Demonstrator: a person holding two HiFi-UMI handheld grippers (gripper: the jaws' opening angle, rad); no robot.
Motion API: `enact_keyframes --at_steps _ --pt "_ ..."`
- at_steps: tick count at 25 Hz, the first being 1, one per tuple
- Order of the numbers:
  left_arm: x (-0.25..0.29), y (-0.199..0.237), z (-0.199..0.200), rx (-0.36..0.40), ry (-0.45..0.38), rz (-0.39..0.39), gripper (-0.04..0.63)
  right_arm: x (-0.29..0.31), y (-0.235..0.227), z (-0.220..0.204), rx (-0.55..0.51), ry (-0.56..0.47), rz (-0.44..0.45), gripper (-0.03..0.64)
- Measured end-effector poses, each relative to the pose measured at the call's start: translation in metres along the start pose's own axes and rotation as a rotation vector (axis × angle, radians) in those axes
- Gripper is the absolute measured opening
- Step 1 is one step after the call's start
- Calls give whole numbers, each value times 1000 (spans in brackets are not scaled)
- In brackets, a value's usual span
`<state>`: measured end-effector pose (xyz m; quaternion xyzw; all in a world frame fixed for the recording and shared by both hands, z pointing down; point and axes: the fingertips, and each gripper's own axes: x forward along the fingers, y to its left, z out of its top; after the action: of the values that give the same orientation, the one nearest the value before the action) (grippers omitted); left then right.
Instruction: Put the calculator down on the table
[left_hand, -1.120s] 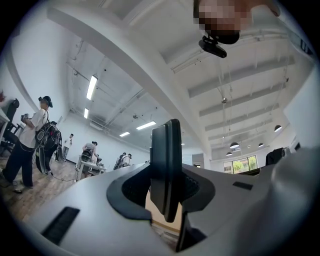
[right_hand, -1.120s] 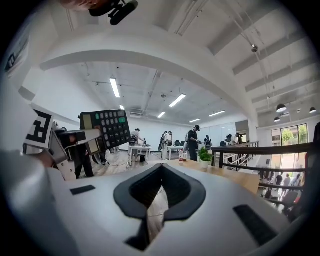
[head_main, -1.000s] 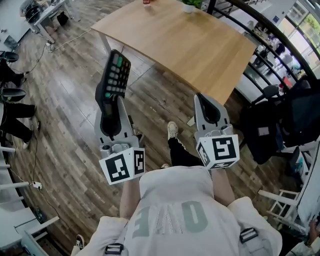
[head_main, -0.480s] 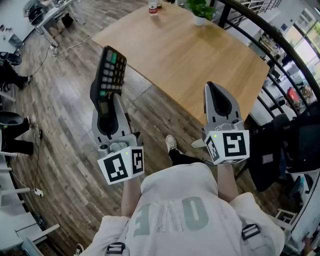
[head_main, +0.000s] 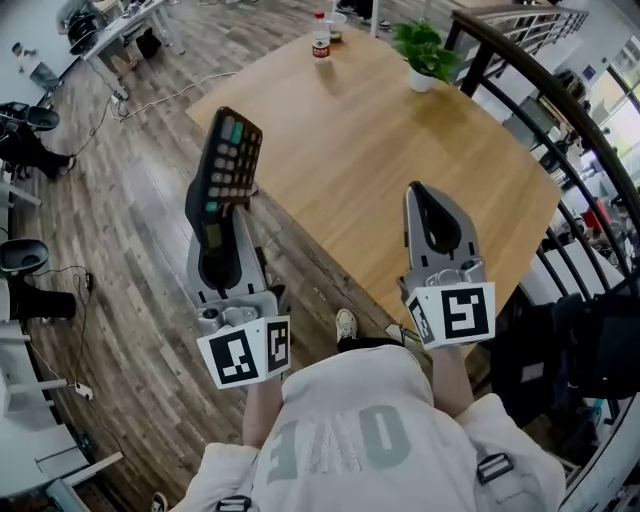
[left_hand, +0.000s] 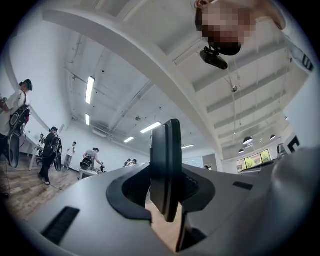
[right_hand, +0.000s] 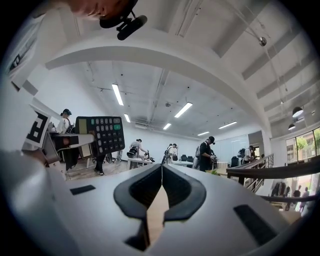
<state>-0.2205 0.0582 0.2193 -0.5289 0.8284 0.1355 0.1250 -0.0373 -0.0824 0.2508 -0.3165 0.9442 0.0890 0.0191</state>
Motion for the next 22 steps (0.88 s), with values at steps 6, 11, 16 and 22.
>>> enact_keyframes --at_steps 6,11,16,22 --pt "38 -18 -8 41 37 -24 110 38 -22 -10 48 1 37 20" --pt "54 -24 -21 68 75 -14 110 53 -34 -12 77 -13 61 20" --pt "69 -30 -27 76 87 -17 110 60 -41 -25 97 10 67 20" --pt "88 -50 -27 62 64 -67 110 59 -52 -24 102 -2 47 20"
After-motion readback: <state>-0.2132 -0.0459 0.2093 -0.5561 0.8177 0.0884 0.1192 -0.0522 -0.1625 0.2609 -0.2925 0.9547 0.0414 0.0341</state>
